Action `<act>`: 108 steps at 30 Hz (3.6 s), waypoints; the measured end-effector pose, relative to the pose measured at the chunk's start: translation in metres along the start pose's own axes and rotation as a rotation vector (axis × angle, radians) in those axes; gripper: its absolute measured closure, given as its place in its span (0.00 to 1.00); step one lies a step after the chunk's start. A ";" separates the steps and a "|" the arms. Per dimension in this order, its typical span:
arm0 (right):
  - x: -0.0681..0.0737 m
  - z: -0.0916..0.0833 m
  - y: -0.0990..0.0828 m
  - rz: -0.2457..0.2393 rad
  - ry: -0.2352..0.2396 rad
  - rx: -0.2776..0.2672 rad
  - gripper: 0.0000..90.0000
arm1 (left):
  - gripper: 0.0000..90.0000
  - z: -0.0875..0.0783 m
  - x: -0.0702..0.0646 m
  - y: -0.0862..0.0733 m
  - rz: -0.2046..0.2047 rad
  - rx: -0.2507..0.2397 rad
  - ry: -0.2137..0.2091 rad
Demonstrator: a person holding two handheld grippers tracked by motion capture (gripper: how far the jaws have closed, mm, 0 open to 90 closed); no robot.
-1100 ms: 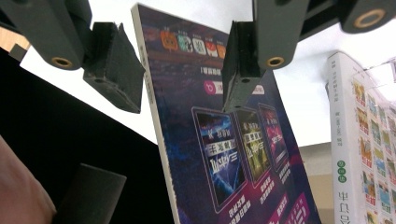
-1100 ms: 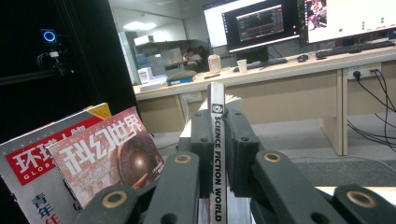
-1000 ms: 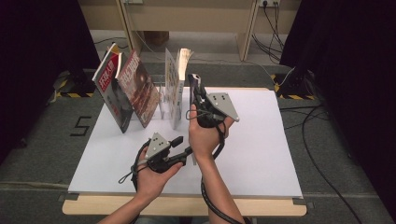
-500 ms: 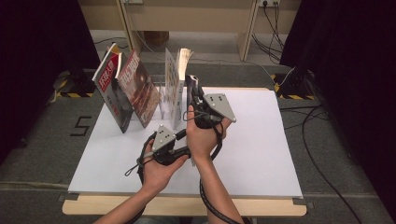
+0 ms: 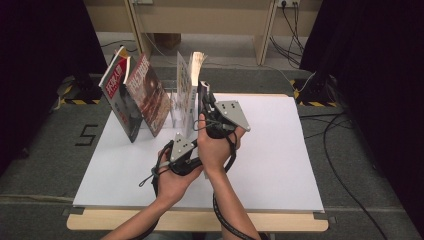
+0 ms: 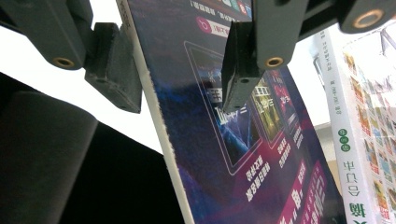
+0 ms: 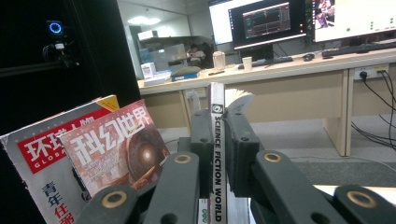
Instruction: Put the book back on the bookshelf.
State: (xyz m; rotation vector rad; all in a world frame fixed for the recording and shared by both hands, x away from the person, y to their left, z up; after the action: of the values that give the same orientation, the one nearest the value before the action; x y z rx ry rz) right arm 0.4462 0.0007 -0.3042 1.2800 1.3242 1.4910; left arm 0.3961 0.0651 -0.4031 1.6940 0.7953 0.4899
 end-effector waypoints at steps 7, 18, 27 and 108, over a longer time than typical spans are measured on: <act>0.002 -0.001 0.000 -0.006 0.011 0.008 0.93 | 0.57 0.001 0.001 0.000 0.005 0.007 0.017; 0.000 -0.004 0.000 0.031 0.039 0.040 0.93 | 0.61 0.000 0.004 -0.001 -0.021 0.007 0.040; 0.002 -0.004 0.000 0.025 0.038 0.038 0.93 | 0.62 -0.002 0.006 0.006 -0.013 -0.016 0.068; -0.128 -0.025 -0.004 -0.006 -0.074 0.110 0.66 | 0.92 -0.072 0.036 0.017 -0.051 -0.258 0.154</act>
State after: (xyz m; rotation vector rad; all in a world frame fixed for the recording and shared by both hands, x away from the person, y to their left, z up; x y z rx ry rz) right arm 0.4489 -0.1273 -0.3316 1.3858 1.3764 1.3694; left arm 0.3758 0.1376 -0.3708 1.4069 0.8452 0.6640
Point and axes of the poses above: each handheld gripper's, and its own axes: z roughly forward along the jaws, y roughly out of its top, x roughly to its left, the point moved 6 cm from there along z, roughly forward along the jaws, and after that the axes turned 6 degrees about -y, right-handed, at the moved point
